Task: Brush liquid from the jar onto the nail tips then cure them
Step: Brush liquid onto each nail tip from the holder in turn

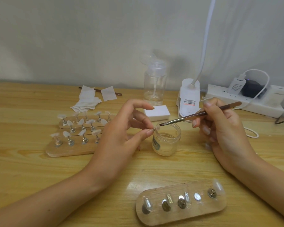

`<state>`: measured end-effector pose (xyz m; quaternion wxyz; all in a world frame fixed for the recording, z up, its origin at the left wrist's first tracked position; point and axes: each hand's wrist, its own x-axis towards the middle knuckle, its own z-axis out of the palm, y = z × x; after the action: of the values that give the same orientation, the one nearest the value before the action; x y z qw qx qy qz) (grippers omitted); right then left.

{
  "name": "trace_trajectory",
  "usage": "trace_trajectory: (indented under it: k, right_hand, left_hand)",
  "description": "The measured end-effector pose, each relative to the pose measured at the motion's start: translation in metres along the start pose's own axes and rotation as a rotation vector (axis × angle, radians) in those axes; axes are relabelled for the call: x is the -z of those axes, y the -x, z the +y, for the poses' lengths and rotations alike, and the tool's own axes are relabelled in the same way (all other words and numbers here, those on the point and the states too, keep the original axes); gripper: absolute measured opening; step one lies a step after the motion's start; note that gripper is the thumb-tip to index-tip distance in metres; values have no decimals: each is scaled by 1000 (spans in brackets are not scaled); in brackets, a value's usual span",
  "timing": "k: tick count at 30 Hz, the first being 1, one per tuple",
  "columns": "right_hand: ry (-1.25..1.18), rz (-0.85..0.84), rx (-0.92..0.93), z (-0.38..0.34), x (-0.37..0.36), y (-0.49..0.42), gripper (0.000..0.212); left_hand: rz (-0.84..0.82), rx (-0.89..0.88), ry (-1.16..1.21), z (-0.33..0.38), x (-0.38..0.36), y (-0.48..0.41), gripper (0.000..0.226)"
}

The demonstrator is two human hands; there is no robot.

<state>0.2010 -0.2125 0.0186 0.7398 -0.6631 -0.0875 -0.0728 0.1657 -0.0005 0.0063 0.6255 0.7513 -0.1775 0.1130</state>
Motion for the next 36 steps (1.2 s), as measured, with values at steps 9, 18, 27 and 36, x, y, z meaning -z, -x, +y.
trace_trajectory:
  k: [9, 18, 27, 36]
  right_hand:
    - [-2, -11, 1, 0, 0, 1, 24]
    - [5, -34, 6, -1, -1, 1, 25]
    - [21, -52, 21, 1, -1, 0, 30]
    - [16, -52, 28, 1, -1, 0, 28]
  left_hand:
    - [-5, -9, 18, 0, 1, 0, 38]
    - [-1, -14, -32, 2, 1, 0, 39]
    - [10, -5, -45, 3, 0, 1, 40]
    - [7, -11, -53, 4, 0, 1, 38]
